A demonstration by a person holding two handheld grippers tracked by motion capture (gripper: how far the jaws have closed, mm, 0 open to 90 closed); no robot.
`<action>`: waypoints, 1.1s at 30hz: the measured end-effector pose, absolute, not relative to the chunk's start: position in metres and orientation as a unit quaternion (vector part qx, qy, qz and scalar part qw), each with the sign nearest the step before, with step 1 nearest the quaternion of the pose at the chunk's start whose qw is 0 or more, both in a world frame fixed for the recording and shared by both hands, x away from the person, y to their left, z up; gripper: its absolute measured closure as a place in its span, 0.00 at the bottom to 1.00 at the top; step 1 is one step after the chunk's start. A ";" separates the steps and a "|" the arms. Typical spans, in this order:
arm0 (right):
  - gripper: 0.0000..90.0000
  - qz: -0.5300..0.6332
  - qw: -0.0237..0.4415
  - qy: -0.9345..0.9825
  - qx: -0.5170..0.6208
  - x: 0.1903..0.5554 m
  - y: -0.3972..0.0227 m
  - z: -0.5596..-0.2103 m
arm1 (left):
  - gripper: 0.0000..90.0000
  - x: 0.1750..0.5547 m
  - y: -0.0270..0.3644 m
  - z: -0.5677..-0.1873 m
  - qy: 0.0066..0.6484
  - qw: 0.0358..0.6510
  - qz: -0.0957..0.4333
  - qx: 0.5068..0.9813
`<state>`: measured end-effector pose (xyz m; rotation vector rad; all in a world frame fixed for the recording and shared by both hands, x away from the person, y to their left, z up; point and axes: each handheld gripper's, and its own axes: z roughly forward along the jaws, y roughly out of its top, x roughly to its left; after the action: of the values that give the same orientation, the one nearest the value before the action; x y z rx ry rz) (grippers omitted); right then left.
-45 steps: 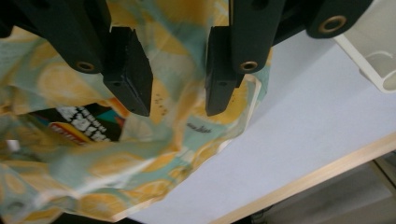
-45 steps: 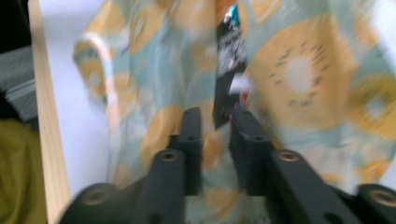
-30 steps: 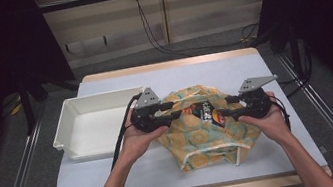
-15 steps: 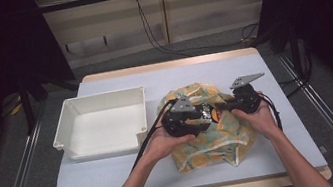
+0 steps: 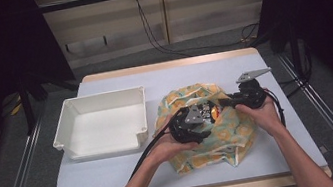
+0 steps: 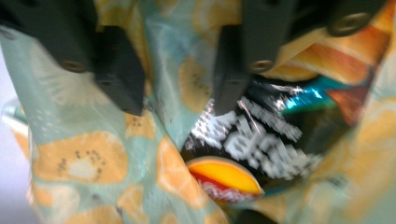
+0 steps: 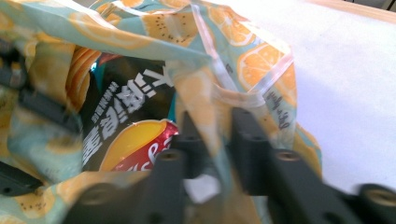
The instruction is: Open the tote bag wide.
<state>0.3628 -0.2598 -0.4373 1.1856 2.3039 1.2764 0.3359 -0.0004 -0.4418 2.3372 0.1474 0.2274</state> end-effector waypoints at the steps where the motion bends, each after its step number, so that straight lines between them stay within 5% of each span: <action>1: 0.77 0.438 0.128 0.791 0.408 0.364 -0.259 -0.436 | 0.71 0.336 0.000 -0.441 0.052 0.376 0.095 0.920; 6: 0.65 0.439 0.136 0.790 0.407 0.369 -0.253 -0.431 | 0.99 0.338 0.000 -0.444 0.056 0.379 0.079 0.921; 13: 0.72 0.441 0.133 0.792 0.402 0.382 -0.248 -0.432 | 1.00 0.329 0.005 -0.436 0.058 0.418 0.024 0.906; 14: 0.83 0.439 0.128 0.793 0.403 0.389 -0.248 -0.435 | 1.00 0.323 0.007 -0.432 0.051 0.427 0.014 0.903; 26: 1.00 0.432 0.131 0.760 0.468 0.430 -0.274 -0.451 | 1.00 0.278 0.017 -0.439 -0.004 0.435 0.017 0.900; 31: 1.00 0.426 0.134 0.769 0.457 0.428 -0.268 -0.451 | 1.00 0.286 0.023 -0.438 0.016 0.448 0.020 0.894; 33: 0.79 0.439 0.132 0.772 0.440 0.419 -0.262 -0.441 | 1.00 0.290 0.026 -0.435 0.029 0.460 0.017 0.887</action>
<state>0.4192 -0.2617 -0.4412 1.2760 2.2412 1.2743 0.2904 0.0263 -0.4346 2.1843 0.0702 0.0413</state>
